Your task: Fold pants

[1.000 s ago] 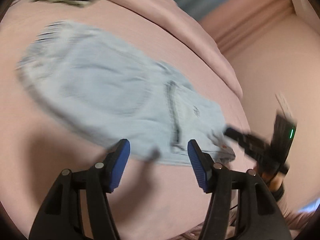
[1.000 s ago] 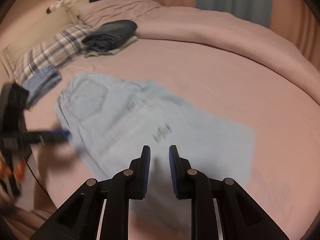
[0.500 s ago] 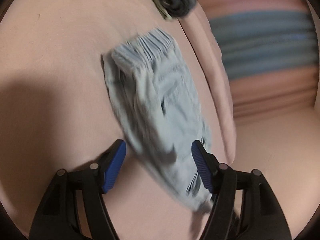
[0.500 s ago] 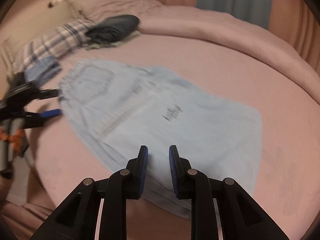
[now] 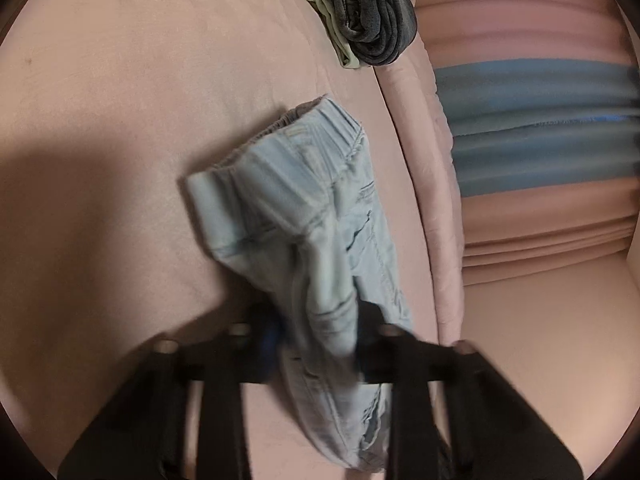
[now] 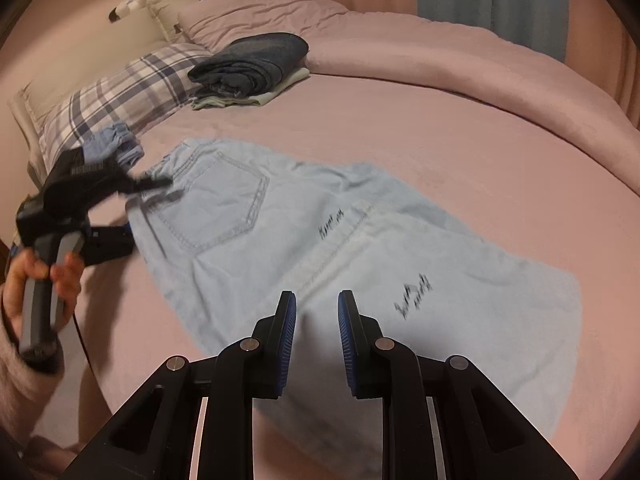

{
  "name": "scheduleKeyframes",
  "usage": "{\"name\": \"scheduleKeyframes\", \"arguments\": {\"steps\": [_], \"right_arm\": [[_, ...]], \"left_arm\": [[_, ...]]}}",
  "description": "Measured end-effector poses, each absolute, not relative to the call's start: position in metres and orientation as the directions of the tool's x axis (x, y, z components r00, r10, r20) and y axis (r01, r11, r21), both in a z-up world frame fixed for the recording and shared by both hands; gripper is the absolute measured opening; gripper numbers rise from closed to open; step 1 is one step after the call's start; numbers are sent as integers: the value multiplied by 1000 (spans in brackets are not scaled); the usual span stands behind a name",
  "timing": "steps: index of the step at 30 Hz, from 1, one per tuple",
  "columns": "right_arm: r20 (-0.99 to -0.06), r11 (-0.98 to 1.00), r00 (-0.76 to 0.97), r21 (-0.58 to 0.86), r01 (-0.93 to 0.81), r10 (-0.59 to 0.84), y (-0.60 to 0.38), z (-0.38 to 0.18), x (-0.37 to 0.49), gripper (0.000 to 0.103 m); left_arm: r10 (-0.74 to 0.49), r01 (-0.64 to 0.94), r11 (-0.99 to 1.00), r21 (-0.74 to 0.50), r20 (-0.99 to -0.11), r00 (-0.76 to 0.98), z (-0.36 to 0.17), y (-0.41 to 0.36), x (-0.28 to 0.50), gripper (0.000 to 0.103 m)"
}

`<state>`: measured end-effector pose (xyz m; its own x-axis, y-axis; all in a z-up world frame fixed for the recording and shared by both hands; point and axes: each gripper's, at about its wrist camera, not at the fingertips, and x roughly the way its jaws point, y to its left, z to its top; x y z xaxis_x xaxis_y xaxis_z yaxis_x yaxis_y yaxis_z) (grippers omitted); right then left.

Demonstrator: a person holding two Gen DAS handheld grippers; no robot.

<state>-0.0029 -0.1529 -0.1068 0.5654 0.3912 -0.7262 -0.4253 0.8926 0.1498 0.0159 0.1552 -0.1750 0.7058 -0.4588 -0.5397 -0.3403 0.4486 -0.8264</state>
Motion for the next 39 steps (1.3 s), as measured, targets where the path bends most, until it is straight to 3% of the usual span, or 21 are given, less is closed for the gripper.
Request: {"name": "scheduleKeyframes", "arguments": {"steps": [12, 18, 22, 30, 35, 39], "right_arm": [[-813, 887, 441, 184, -424, 380, -103, -145, 72, 20], [-795, 872, 442, 210, -443, 416, -117, -120, 28, 20], [-812, 826, 367, 229, -515, 454, -108, -144, -6, 20], [-684, 810, 444, 417, -413, 578, -166, -119, -21, 21], [-592, 759, 504, 609, -231, 629, -241, -131, -29, 45], [-508, 648, 524, 753, -115, 683, -279, -152, -36, 46]], "left_arm": [[-435, -69, 708, -703, -511, 741, -111, 125, 12, 20], [-448, -9, 741, -671, -504, 738, -98, 116, 12, 20], [-470, 22, 752, -659, -513, 718, -95, 103, 16, 17], [-502, 193, 818, -541, -510, 698, -62, 51, 10, 15], [-532, 278, 830, -484, -536, 655, -61, 9, 11, 15], [-551, 353, 833, -426, -579, 602, -68, -26, 8, 15]]}}
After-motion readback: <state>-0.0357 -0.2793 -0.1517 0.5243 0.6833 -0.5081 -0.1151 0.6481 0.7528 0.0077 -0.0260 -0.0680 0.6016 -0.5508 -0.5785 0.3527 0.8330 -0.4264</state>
